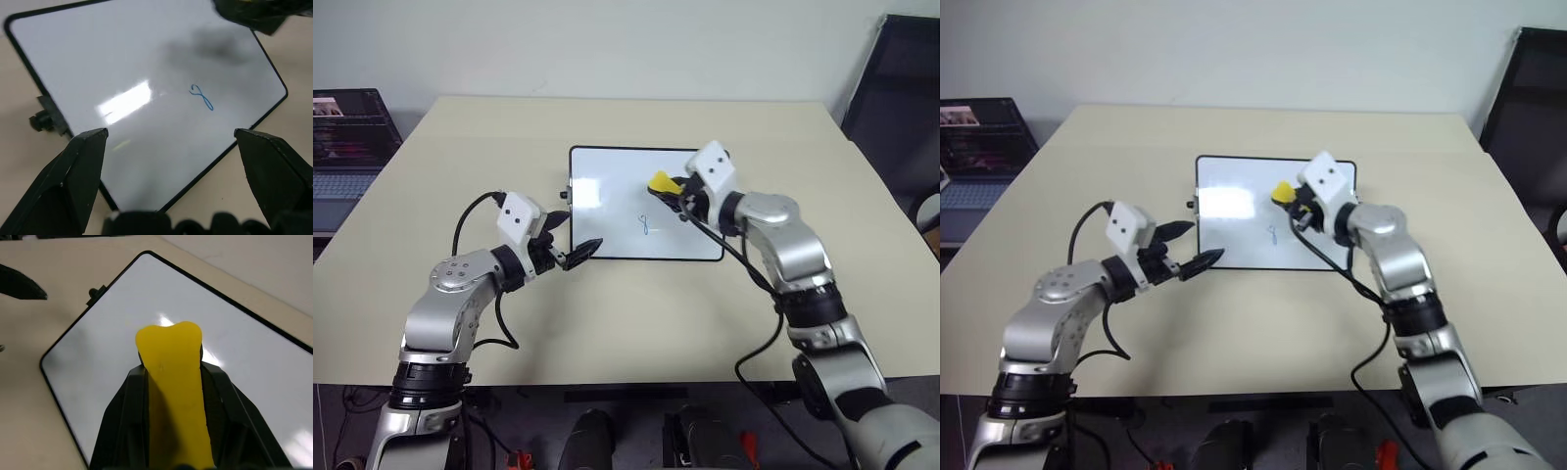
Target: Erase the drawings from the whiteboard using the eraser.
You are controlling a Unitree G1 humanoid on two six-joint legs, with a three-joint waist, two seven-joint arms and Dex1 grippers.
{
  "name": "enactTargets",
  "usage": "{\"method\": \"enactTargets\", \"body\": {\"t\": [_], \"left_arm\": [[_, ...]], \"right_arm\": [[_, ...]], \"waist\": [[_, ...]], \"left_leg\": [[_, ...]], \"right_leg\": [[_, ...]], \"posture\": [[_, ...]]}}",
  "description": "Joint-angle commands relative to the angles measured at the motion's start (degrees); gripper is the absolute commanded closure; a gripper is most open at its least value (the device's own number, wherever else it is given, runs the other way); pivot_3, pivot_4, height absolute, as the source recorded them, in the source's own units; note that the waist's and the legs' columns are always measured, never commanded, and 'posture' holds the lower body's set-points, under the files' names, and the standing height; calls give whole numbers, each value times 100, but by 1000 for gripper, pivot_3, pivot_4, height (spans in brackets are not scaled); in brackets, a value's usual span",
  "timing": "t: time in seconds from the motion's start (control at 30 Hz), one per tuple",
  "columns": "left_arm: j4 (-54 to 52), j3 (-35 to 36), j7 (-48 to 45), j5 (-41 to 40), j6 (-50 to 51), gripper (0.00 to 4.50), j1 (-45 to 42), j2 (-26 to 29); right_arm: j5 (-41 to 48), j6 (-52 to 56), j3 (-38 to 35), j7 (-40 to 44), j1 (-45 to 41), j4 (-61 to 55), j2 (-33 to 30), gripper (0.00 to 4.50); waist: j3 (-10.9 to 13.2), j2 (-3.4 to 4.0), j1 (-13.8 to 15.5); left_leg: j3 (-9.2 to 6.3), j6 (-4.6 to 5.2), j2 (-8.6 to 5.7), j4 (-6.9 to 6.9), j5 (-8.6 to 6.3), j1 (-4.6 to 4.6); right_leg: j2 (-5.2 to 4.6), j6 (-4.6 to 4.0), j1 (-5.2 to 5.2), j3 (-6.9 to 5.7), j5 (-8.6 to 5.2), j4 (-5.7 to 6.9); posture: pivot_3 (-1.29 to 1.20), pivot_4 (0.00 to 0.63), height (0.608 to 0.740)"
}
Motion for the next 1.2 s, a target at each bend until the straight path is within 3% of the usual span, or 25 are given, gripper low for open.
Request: {"method": "enactTargets", "body": {"t": [0.03,0.27,0.5,0.93,1.2], "left_arm": [[-273,231,93,-130,16,0,78,38],[-253,195,0,-115,-85,0,249,98],[-232,179,-128,-54,-231,0,362,168],[-281,167,-145,-3,-409,0,552,203],[-6,-66,-462,119,-555,0,294,314]], "right_arm": [[460,351,-323,14,593,-1198,-231,3411],[782,150,-400,-54,2253,-2322,-587,3411],[854,-17,-258,-249,2752,-2424,-610,3411],[349,-530,306,-583,2402,-2015,-688,3411],[-527,-752,1270,-702,574,-351,-372,3411]], "waist": [[0,0,4],[-1,-2,6],[-1,-1,-22],[-1,-2,-7],[-1,-2,-39]], "left_leg": [[0,0,-1,-2,0,0],[13,0,1,-3,0,2],[28,-1,6,-2,1,8],[35,-1,5,-2,1,9],[57,0,9,0,2,25]], "right_leg": [[0,0,1,-1,0,-6],[3,24,7,-4,-14,-17],[6,26,7,3,-15,-20],[6,26,9,4,-15,-20],[9,25,10,11,-14,-10]], "posture": [[0,150,740],[0,150,740],[0,150,740],[0,150,740],[0,150,740]]}}
